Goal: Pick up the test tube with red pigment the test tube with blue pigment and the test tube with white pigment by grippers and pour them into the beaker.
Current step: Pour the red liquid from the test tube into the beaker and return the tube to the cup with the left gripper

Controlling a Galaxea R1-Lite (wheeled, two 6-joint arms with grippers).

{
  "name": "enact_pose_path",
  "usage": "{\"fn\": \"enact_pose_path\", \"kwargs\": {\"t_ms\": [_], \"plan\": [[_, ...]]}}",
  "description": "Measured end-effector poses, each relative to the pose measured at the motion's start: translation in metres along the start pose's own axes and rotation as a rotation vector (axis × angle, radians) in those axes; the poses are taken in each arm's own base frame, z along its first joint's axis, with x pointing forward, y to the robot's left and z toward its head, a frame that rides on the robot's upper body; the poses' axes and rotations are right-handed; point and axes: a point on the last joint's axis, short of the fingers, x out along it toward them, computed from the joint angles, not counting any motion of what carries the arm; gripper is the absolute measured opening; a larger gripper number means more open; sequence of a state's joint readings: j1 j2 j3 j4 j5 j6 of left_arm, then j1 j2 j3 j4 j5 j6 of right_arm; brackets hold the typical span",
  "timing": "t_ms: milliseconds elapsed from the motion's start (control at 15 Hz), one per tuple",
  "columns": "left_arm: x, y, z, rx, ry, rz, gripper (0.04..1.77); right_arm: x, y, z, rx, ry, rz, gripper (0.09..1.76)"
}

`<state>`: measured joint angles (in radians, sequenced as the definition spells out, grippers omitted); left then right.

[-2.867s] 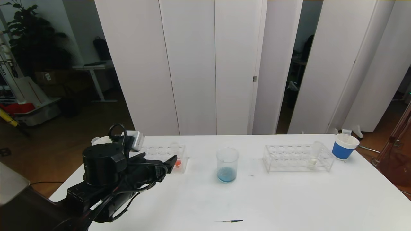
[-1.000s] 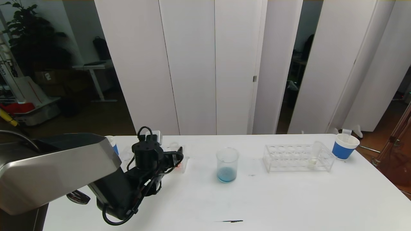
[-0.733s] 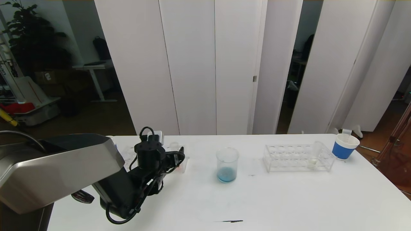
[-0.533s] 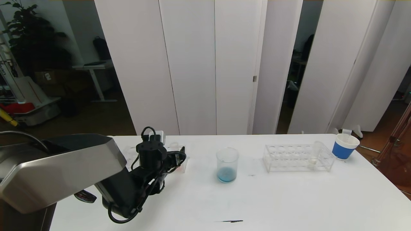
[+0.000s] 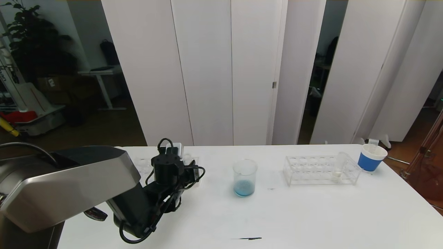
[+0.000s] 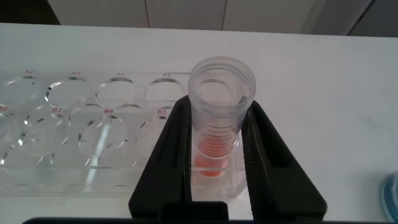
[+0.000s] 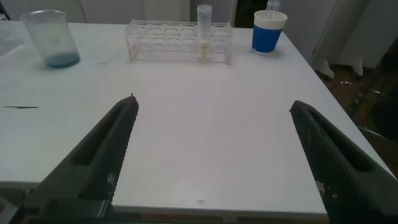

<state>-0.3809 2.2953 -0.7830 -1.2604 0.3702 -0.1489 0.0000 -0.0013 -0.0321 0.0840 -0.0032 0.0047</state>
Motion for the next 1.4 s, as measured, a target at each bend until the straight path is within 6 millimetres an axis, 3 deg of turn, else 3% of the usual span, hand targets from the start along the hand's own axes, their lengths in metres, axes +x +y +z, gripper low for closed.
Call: {"fn": "enact_pose_path", "kwargs": {"t_ms": [1400], "plan": [[0.0092,-0.0038,-0.0025,-0.008,-0.01,0.001,0.56,0.0,0.0,0.0,0.0,0.0,0.0,1.75]]}}
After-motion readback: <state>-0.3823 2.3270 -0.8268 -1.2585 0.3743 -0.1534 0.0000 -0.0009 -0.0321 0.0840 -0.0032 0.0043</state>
